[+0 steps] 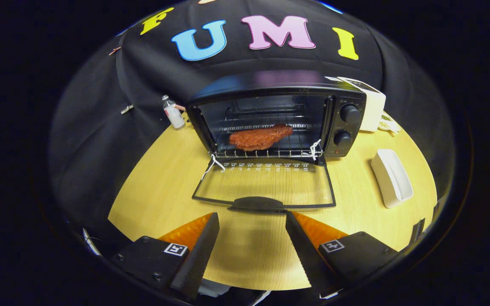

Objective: Open the toaster oven, put the food inside, and close the toaster oven door.

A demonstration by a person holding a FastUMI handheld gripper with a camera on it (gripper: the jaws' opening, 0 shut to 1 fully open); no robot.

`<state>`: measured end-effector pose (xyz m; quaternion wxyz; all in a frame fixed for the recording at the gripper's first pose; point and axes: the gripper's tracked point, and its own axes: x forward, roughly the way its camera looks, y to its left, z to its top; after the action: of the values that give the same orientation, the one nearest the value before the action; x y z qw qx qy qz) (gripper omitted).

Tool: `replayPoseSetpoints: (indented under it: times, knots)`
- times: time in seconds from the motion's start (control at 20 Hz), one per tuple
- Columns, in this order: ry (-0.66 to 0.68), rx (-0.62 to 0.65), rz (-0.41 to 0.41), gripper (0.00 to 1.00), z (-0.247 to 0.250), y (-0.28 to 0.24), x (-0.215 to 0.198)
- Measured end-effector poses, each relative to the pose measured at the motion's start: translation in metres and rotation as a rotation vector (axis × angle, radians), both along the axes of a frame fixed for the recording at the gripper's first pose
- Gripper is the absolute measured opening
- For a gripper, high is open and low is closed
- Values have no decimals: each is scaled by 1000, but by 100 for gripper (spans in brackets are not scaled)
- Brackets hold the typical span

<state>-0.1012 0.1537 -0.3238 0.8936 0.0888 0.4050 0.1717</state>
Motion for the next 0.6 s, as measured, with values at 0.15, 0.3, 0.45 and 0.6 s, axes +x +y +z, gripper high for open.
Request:
replayPoseSetpoints:
  times: [0.15, 0.3, 0.45, 0.6]
  knots:
    - [71, -28, -14, 97, -24, 4, -9]
    - [122, -27, -25, 97, -44, 13, -10]
    - [148, -57, -49, 97, -59, 16, -6]
    - [160, -97, -82, 97, -69, 15, 2]
